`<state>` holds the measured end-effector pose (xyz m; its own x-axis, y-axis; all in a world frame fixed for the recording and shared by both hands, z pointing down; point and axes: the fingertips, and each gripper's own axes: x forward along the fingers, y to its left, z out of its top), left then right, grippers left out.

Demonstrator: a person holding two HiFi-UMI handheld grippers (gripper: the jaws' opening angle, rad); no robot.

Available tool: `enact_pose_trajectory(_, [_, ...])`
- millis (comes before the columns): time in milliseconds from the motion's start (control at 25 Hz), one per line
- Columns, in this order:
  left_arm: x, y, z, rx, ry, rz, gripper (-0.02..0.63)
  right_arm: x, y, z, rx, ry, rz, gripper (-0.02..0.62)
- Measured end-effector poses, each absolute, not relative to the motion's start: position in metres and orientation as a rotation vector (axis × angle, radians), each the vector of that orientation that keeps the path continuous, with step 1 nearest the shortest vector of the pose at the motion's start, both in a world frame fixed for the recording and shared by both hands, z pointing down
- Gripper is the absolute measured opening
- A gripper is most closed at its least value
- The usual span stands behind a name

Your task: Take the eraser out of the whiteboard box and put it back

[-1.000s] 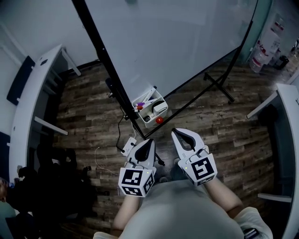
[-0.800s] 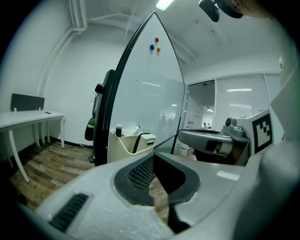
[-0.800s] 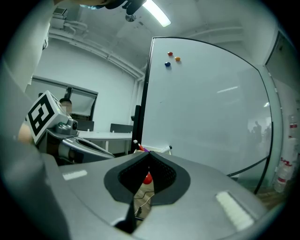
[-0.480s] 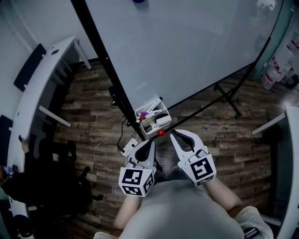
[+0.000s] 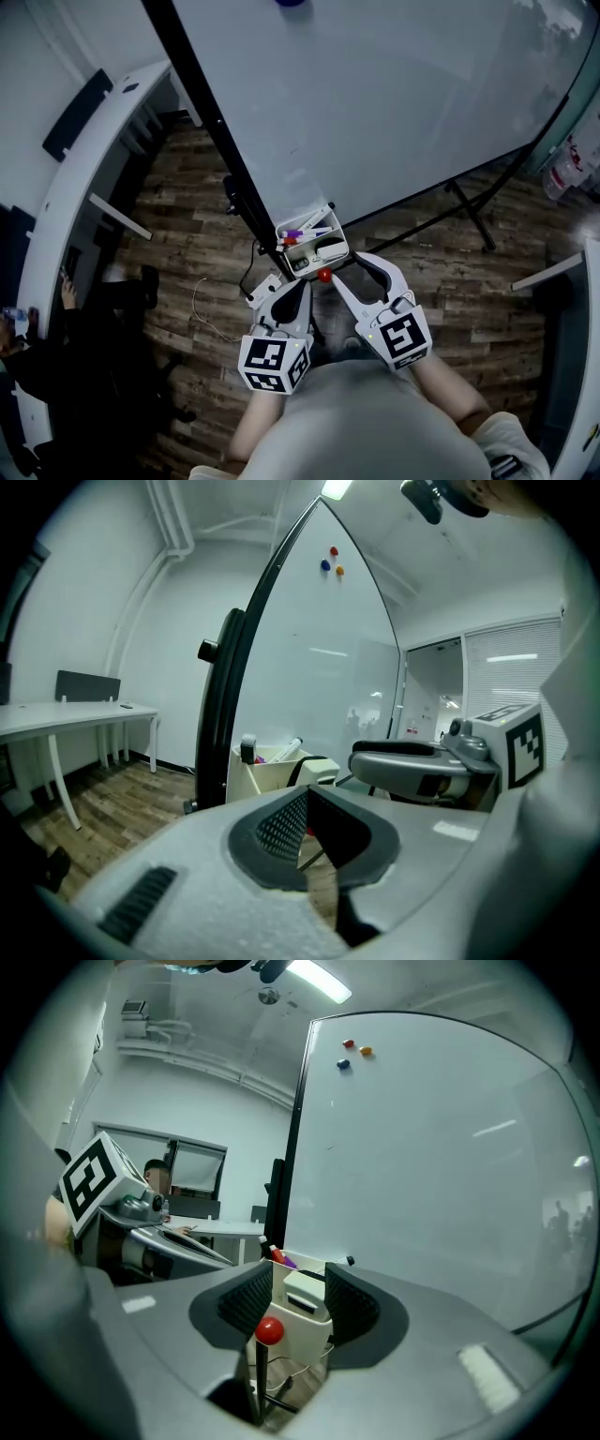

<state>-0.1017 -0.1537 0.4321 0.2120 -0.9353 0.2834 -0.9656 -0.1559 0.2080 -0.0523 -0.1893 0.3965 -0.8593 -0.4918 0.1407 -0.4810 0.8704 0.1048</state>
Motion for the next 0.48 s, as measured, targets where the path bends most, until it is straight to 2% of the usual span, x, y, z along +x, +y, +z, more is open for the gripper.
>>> enact_pose_trajectory(240, [-0.104, -0.156, 0.433, 2.111, -1.82, 0.123, 0.002, -0.059, -0.199, 0.401, 0.693, -2.883, -0.101, 0.246])
enact_pose_trajectory(480, [-0.107, -0.159, 0.434, 2.068, -1.869, 0.116, 0.002, -0.066, -0.207, 0.408, 0.62, -2.885, -0.12, 0.279])
